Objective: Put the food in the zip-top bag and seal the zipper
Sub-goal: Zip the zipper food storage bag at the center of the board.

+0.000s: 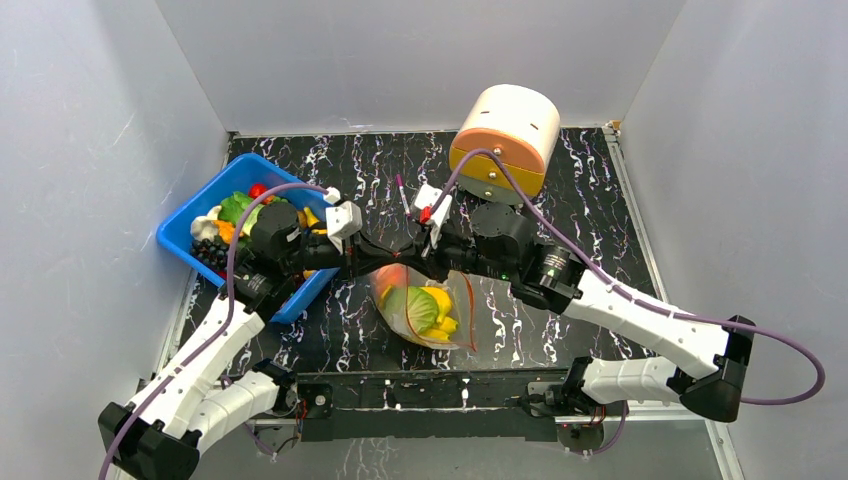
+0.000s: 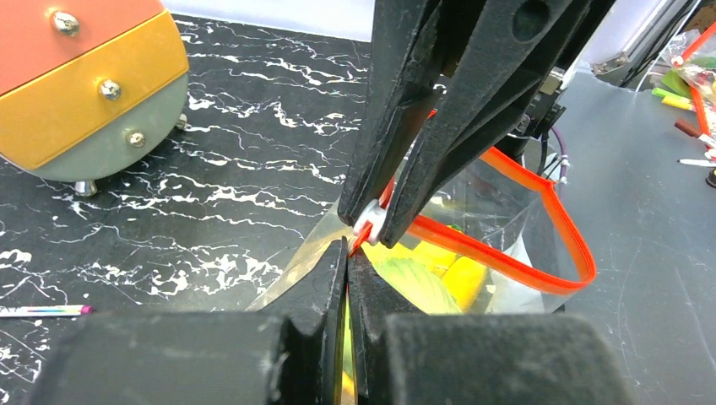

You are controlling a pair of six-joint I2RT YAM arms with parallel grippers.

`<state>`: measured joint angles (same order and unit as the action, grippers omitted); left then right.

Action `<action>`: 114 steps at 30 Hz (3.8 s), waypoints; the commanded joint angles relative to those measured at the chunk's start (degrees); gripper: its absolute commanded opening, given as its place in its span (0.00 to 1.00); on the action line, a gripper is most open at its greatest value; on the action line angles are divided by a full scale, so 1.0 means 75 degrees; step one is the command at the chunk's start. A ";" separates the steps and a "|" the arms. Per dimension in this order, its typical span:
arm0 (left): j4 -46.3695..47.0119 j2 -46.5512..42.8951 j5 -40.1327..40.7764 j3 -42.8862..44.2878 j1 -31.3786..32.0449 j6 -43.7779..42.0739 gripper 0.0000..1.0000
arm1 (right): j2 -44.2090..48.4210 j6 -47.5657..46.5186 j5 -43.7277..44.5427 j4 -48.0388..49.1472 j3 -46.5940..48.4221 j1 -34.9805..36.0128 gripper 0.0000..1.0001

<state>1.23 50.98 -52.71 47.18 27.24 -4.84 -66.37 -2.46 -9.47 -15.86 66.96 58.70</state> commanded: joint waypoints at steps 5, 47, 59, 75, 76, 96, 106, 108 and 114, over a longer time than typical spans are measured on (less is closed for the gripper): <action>-0.0024 -0.0002 -0.0083 0.0406 0.0035 0.0296 0.00 | 0.0635 -0.0654 0.0230 -0.0339 0.0155 0.0049 0.00; 0.0486 0.0374 -0.1817 0.0255 0.0035 -0.0487 0.00 | 0.0583 -0.0903 -0.1122 0.0249 -0.0175 0.0047 0.00; 0.1375 -0.0513 -0.1115 -0.0541 0.0032 -0.0115 0.00 | 0.0669 -0.0872 -0.0576 -0.0470 -0.0120 0.0049 0.00; 0.1361 -0.0579 -0.0713 -0.0431 0.0032 -0.0046 0.00 | 0.0944 -0.0923 -0.0159 -0.1366 -0.0109 0.0036 0.00; 0.1343 -0.0586 -0.0672 -0.0431 0.0034 -0.0050 0.00 | 0.0956 -0.0918 -0.0146 -0.1391 -0.0109 0.0037 0.00; 0.0836 -0.0698 0.0181 -0.0306 0.0035 -0.0411 0.00 | 0.1368 -0.0914 0.0370 -0.2114 -0.0204 -0.0010 0.00; 0.0096 -0.0887 0.0767 -0.0213 0.0035 -0.1031 0.00 | 0.1531 -0.0816 0.0608 -0.2298 -0.0356 -0.0016 0.00; -0.0035 -0.0941 0.0905 -0.0261 0.0035 -0.1145 0.00 | 0.1577 -0.0792 0.0635 -0.2371 -0.0373 -0.0020 0.00; -0.0391 -0.1088 0.1368 -0.0274 0.0035 -0.1436 0.00 | 0.1800 -0.0759 0.0959 -0.2714 -0.0360 -0.0019 0.00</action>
<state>-0.30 44.40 -47.29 43.40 27.97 -12.53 -56.23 -8.67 -5.41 -33.61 63.83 59.09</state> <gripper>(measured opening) 0.007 0.076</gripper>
